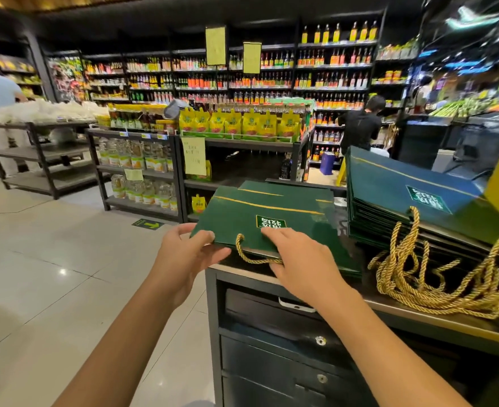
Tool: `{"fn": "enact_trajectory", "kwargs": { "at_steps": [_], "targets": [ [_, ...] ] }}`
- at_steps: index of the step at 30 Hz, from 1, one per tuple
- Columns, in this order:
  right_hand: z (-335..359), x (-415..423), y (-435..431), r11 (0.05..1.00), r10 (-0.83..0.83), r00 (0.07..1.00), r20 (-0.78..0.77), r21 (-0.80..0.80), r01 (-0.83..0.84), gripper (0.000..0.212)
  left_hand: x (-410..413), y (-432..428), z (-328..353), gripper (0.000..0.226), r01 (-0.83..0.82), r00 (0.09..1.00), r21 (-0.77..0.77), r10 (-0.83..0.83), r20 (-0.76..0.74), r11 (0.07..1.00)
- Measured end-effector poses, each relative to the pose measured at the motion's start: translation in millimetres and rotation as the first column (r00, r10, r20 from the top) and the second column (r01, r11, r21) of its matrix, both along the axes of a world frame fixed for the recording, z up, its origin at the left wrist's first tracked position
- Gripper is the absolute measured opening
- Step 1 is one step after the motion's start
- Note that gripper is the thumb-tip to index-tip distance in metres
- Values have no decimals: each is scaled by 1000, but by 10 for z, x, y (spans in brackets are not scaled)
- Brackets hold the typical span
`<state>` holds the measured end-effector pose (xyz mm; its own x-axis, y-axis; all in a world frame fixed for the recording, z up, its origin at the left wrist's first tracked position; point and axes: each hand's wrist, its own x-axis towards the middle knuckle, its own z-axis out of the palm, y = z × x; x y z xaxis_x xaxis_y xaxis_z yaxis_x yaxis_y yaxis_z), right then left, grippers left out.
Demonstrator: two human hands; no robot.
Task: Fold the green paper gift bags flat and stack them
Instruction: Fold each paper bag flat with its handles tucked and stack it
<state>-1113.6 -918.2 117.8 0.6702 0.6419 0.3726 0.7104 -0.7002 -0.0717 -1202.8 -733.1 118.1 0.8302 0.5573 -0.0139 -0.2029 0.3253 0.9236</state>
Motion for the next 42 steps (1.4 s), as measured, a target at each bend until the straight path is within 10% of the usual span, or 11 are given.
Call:
{"fn": "enact_trajectory", "kwargs": {
  "at_steps": [13,20,27,42],
  "targets": [
    [264,58,-49,805,-91,974,208,591,-50,70,46,19,21,40,129,986,30,-132,104,991],
    [445,-71,-11,367,124,992,2,929,-47,13,119,-129,-83,35,222,975,61,-222,-21,973],
    [468,-294,233,-55,593,758,-271,926,374,23,148,-337,-48,31,187,977,-26,-183,113,982],
    [43,-171,-312,709,502,587,-635,691,142,16,-98,458,-100,30,-138,989,53,135,54,989]
  ]
}}
